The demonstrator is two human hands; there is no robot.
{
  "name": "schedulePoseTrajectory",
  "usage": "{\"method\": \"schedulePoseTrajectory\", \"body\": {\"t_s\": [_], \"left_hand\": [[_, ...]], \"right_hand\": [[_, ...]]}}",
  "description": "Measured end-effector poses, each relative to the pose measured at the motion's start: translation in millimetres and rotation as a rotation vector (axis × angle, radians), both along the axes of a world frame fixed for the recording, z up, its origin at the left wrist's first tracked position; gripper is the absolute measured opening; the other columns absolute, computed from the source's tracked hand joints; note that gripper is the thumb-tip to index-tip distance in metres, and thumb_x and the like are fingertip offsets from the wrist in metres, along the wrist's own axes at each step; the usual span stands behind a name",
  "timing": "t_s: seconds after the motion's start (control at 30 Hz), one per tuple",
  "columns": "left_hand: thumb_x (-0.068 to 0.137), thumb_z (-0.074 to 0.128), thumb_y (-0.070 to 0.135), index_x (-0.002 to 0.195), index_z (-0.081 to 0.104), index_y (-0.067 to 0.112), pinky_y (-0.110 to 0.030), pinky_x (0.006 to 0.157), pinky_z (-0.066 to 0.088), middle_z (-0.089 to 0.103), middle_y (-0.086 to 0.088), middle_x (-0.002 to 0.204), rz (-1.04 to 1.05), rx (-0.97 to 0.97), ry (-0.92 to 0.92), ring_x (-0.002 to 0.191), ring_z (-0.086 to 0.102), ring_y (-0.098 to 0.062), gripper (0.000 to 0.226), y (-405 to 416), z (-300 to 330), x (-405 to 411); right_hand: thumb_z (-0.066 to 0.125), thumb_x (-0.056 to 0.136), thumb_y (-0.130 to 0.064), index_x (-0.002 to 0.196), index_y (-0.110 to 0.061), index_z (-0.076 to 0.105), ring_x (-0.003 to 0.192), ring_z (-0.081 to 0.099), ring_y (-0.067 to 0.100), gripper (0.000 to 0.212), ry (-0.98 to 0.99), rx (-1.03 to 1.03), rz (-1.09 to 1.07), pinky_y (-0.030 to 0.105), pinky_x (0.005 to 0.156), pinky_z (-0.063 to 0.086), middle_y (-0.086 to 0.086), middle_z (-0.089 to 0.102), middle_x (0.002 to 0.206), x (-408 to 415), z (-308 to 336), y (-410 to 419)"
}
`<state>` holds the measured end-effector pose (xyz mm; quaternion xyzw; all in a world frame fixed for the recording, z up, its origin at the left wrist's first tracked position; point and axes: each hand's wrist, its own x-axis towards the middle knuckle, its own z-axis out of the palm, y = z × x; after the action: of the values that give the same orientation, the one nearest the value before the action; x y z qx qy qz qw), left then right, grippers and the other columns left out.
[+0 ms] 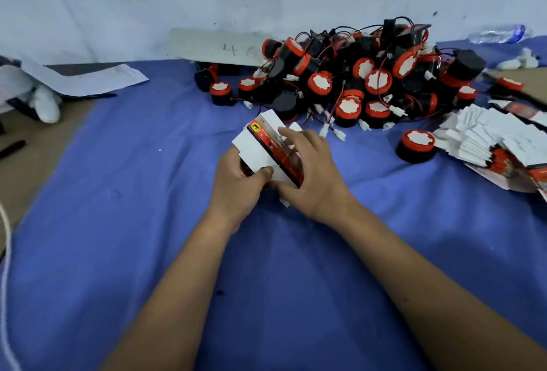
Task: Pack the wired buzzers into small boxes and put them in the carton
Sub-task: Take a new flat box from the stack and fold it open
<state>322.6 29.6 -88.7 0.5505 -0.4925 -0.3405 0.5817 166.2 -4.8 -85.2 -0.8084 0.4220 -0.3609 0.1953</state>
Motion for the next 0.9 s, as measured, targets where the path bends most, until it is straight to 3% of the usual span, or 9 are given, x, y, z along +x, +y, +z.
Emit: {"method": "schedulePoseTrajectory", "body": {"t_s": [0.1, 0.2, 0.3, 0.37, 0.53, 0.6, 0.67, 0.73, 0.9], "left_hand": [[0.085, 0.074, -0.006, 0.116, 0.067, 0.020, -0.029, 0.079, 0.061, 0.076, 0.008, 0.106, 0.054, -0.070, -0.133, 0.096, 0.073, -0.008, 0.041, 1.3, 0.7, -2.1], [0.085, 0.077, 0.001, 0.118, 0.068, 0.023, -0.034, 0.081, 0.062, 0.076, 0.008, 0.108, 0.049, -0.099, -0.165, 0.098, 0.073, -0.010, 0.040, 2.9, 0.9, -3.9], [0.080, 0.072, 0.013, 0.111, 0.067, 0.035, -0.034, 0.072, 0.063, 0.077, 0.009, 0.102, -0.046, -0.068, -0.066, 0.094, 0.074, -0.013, 0.039, 5.8, 4.1, -4.0], [0.078, 0.070, 0.013, 0.107, 0.071, 0.035, -0.031, 0.066, 0.060, 0.079, 0.005, 0.100, -0.129, -0.029, 0.038, 0.086, 0.075, -0.015, 0.036, 7.7, 6.5, 0.4], [0.070, 0.074, 0.015, 0.106, 0.080, 0.023, -0.048, 0.092, 0.060, 0.077, -0.015, 0.113, -0.334, 0.009, 0.210, 0.107, 0.073, -0.036, 0.038, 7.6, 4.1, 17.0], [0.069, 0.074, 0.021, 0.105, 0.081, 0.028, -0.046, 0.093, 0.058, 0.077, -0.008, 0.113, -0.346, 0.001, 0.182, 0.107, 0.072, -0.030, 0.038, 8.8, 5.6, 19.1], [0.074, 0.078, 0.029, 0.102, 0.080, 0.040, -0.033, 0.086, 0.060, 0.079, 0.003, 0.108, -0.266, -0.045, 0.028, 0.103, 0.074, -0.017, 0.030, 10.6, 8.3, 15.8], [0.080, 0.079, 0.031, 0.097, 0.077, 0.049, -0.018, 0.074, 0.057, 0.079, 0.013, 0.098, -0.184, -0.096, -0.132, 0.094, 0.073, -0.001, 0.025, 11.5, 8.9, 8.1], [0.078, 0.067, 0.031, 0.084, 0.074, 0.045, -0.016, 0.064, 0.052, 0.074, 0.016, 0.080, -0.060, -0.101, -0.204, 0.073, 0.065, 0.004, 0.017, 8.4, 8.1, 0.0]], "right_hand": [[0.080, 0.072, -0.040, 0.154, -0.019, 0.035, 0.122, 0.036, 0.021, 0.096, 0.000, 0.025, -0.006, 0.042, 0.106, 0.043, 0.000, 0.040, 0.130, 1.2, 1.4, 0.7], [0.084, 0.068, -0.035, 0.155, -0.023, 0.030, 0.124, 0.037, 0.018, 0.103, -0.058, 0.060, 0.002, 0.041, 0.107, 0.044, 0.000, 0.035, 0.127, 1.0, 2.6, 1.9], [0.087, 0.063, -0.035, 0.151, -0.026, 0.034, 0.118, 0.044, 0.014, 0.104, -0.202, 0.104, 0.020, 0.030, 0.101, 0.048, -0.003, 0.038, 0.123, -1.3, 6.7, 2.9], [0.095, 0.059, -0.032, 0.146, -0.026, 0.034, 0.115, 0.050, 0.020, 0.107, -0.271, 0.172, 0.049, 0.032, 0.096, 0.051, 0.002, 0.044, 0.122, -3.2, 8.5, 0.9], [0.096, 0.066, -0.030, 0.131, -0.022, 0.044, 0.108, 0.056, 0.012, 0.083, -0.337, 0.289, 0.088, 0.024, 0.088, 0.051, 0.003, 0.055, 0.123, -3.0, 9.5, 5.4], [0.087, 0.079, -0.033, 0.121, -0.017, 0.055, 0.091, 0.058, 0.005, 0.055, -0.394, 0.318, 0.102, 0.019, 0.077, 0.050, 0.002, 0.063, 0.112, -1.9, 11.7, 5.8], [0.075, 0.092, -0.032, 0.106, -0.008, 0.064, 0.077, 0.053, 0.011, 0.030, -0.442, 0.326, 0.103, 0.031, 0.070, 0.048, 0.007, 0.063, 0.094, -2.8, 16.2, 4.0], [0.065, 0.100, -0.032, 0.091, 0.002, 0.062, 0.071, 0.047, 0.018, 0.035, -0.467, 0.306, 0.070, 0.041, 0.065, 0.041, 0.016, 0.054, 0.080, -5.1, 18.3, 1.1], [0.052, 0.100, -0.050, 0.085, 0.013, 0.056, 0.068, 0.044, 0.030, 0.065, -0.504, 0.287, 0.093, 0.047, 0.065, 0.039, 0.029, 0.050, 0.076, -7.4, 22.3, 3.6]]}}
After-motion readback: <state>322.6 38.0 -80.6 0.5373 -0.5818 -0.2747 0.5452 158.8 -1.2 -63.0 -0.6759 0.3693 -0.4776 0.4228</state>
